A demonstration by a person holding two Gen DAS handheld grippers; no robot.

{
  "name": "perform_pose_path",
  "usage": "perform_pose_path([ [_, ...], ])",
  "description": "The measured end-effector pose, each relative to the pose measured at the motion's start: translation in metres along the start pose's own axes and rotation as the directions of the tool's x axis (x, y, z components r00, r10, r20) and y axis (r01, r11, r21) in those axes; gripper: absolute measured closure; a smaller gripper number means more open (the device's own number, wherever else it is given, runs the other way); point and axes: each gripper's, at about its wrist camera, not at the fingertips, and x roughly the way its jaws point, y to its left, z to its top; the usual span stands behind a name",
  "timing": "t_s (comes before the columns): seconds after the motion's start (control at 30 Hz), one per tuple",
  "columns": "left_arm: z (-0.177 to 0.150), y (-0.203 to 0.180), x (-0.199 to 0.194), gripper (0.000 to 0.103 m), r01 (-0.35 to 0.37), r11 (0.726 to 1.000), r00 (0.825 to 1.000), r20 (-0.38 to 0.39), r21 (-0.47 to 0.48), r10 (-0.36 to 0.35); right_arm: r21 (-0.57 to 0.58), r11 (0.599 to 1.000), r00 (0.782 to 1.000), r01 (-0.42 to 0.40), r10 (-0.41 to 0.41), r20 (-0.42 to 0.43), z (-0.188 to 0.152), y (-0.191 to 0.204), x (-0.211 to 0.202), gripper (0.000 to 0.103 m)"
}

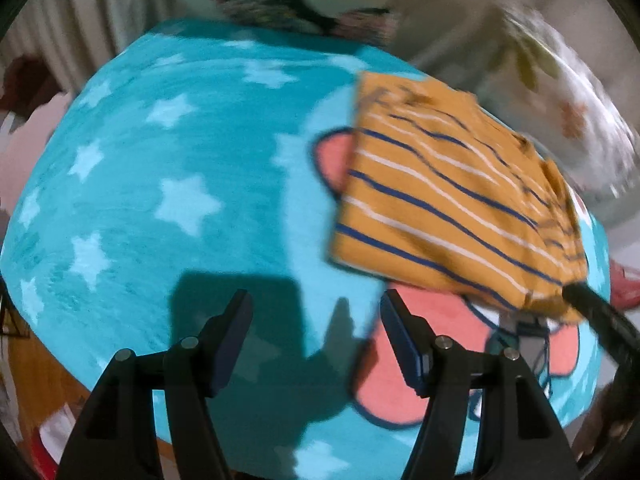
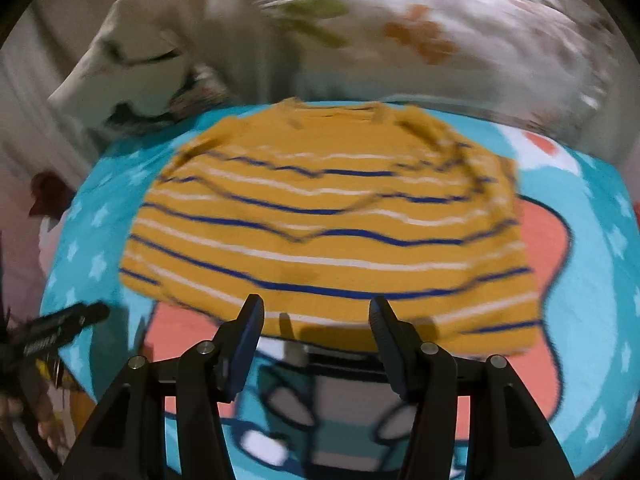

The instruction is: Fold small clothes

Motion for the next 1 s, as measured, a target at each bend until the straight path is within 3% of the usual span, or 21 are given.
perform_pose_path([
  [0.13,0.017,0.042,0.003,0.038,-0.024,0.997,1.0,0.006,-0.076,0.024,-0.15,0.988,0.999,-0.037,0.032,-0.035,0.005,0.055,0.017,0.042],
  [0.27,0.027,0.078,0.007,0.037,-0.037,0.99,0.999,0.002,-0.138,0.038,-0.369,0.929,0.999,-0.022,0.006,-0.043,0.001,0.124,0.039,0.04],
  [0.47,0.034,0.111,0.019,0.037,-0.035,0.983,0.999,-0.029,-0.18,0.03,-0.63,0.769,0.992,0.103,-0.122,0.014,-0.01,0.207,0.086,0.038],
  [0.57,0.036,0.119,0.023,0.037,-0.024,0.982,0.999,-0.041,-0.186,0.016,-0.714,0.658,0.963,0.237,-0.254,0.084,-0.017,0.236,0.114,0.039],
  [0.63,0.037,0.124,0.025,0.037,-0.016,0.982,0.999,-0.045,-0.189,0.008,-0.721,0.637,0.952,0.275,-0.286,0.111,-0.019,0.244,0.121,0.039],
  [0.77,0.038,0.128,0.028,0.037,0.007,0.981,0.998,-0.054,-0.196,-0.018,-0.698,0.644,0.937,0.313,-0.332,0.113,-0.008,0.255,0.135,0.039],
  [0.83,0.039,0.128,0.031,0.037,0.014,0.98,0.998,-0.06,-0.197,-0.026,-0.68,0.665,0.938,0.308,-0.33,0.102,0.001,0.261,0.142,0.048],
  [0.97,0.038,0.125,0.029,0.037,0.014,0.981,0.998,-0.059,-0.191,-0.026,-0.636,0.719,0.95,0.28,-0.302,0.077,0.019,0.267,0.146,0.092],
  [1.0,0.037,0.124,0.027,0.037,0.012,0.982,0.998,-0.055,-0.19,-0.023,-0.614,0.747,0.959,0.256,-0.276,0.063,0.024,0.266,0.143,0.094],
])
